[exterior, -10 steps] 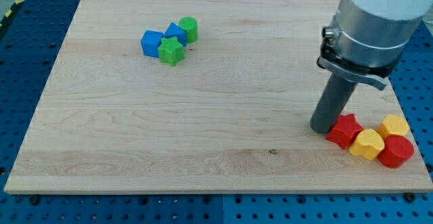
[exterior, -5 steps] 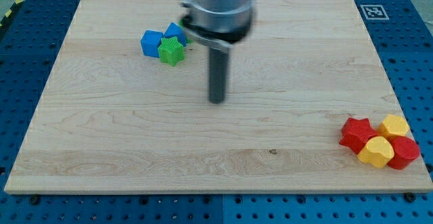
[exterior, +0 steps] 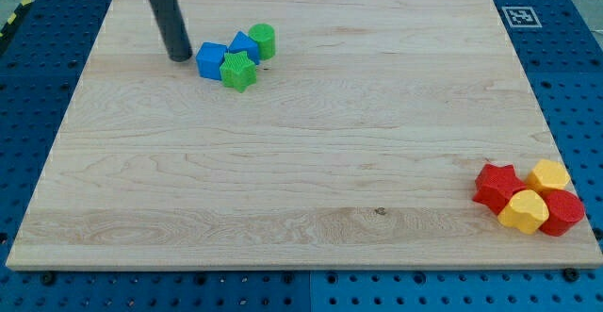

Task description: Slide the green star and blue cube towards the center right

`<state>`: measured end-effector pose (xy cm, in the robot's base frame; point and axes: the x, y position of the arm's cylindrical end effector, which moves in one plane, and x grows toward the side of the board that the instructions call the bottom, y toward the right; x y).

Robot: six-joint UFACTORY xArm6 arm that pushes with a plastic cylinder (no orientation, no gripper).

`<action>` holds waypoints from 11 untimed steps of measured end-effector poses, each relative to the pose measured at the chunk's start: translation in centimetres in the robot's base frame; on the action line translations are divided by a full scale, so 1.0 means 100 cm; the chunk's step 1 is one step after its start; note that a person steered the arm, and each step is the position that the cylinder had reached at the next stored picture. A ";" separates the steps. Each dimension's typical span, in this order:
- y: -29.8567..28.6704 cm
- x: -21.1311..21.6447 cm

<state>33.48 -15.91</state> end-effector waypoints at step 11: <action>0.292 0.094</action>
